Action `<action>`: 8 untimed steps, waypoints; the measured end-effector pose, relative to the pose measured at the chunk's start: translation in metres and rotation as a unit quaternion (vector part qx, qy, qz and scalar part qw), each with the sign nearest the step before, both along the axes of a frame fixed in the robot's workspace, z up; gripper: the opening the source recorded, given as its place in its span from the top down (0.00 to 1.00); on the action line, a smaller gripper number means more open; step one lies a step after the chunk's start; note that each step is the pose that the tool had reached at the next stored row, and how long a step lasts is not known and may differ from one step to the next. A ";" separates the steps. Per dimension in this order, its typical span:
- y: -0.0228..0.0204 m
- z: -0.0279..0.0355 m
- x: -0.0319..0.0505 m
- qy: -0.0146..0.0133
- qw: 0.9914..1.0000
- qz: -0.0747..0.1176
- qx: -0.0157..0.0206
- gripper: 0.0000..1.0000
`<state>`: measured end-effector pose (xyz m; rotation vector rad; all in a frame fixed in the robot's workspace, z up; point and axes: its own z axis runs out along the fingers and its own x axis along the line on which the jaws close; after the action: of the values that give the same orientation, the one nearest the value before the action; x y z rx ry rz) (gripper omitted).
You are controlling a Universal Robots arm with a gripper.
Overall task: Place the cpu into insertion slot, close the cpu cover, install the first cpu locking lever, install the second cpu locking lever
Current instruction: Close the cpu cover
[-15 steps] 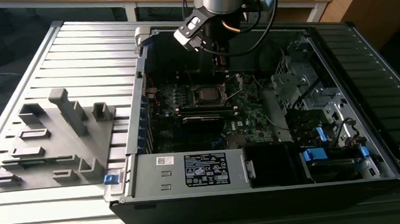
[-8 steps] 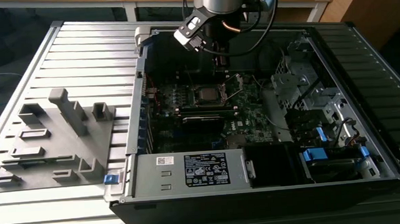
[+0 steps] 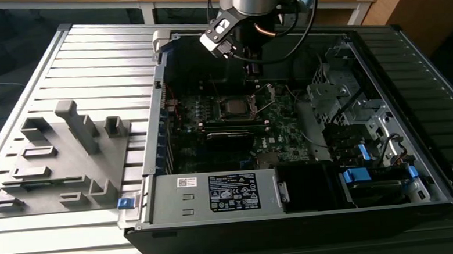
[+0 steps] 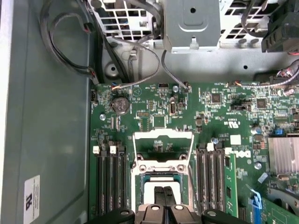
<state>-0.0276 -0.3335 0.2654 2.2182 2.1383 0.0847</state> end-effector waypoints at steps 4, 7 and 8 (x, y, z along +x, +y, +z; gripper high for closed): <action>0.0004 -0.0004 0.0058 0.000 1.000 0.000 0.000 0.89; 0.0005 -0.0007 0.0105 0.000 1.000 0.000 0.000 0.89; 0.0006 -0.0008 0.0121 0.000 1.000 0.000 0.000 0.89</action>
<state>-0.0155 -0.3329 0.2646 2.2183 2.1383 0.0846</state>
